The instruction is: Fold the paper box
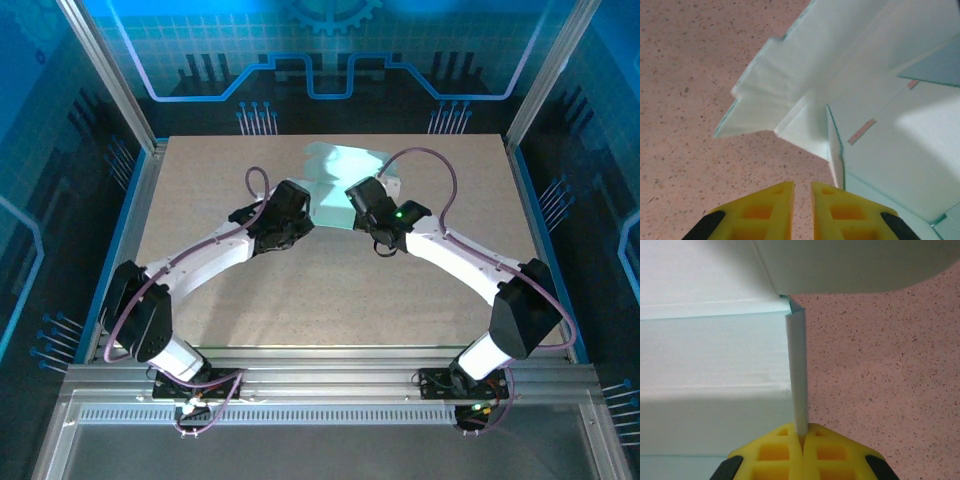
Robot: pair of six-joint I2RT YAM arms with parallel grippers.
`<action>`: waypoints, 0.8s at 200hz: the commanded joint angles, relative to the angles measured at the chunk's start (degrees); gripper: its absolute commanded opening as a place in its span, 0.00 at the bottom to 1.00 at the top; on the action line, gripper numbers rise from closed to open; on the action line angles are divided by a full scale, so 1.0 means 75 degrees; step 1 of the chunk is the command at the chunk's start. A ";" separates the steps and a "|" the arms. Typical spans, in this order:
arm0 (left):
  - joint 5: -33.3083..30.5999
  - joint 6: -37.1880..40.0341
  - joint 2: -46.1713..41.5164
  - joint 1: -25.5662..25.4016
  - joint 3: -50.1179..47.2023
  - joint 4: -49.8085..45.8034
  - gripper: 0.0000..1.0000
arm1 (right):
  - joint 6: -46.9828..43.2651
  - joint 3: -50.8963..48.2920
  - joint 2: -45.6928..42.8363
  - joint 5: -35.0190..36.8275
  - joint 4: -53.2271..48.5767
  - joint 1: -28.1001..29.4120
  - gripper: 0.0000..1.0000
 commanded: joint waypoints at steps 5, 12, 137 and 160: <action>0.0045 0.0303 -0.0002 0.0039 0.0246 0.0037 0.16 | 0.0021 0.0047 0.0100 0.0010 0.0046 -0.0062 0.00; 0.0062 0.0294 -0.0068 0.0029 0.0217 0.0044 0.17 | 0.0021 0.0058 0.0114 0.0021 0.0040 -0.0062 0.00; -0.0228 0.0252 -0.0283 0.0007 -0.0032 -0.0017 0.22 | 0.0015 0.0120 0.0083 -0.0043 -0.0075 -0.0063 0.00; -0.0275 0.0261 -0.0216 0.0013 0.0040 0.0015 0.19 | 0.0009 0.0082 0.0032 -0.0013 -0.0072 -0.0062 0.00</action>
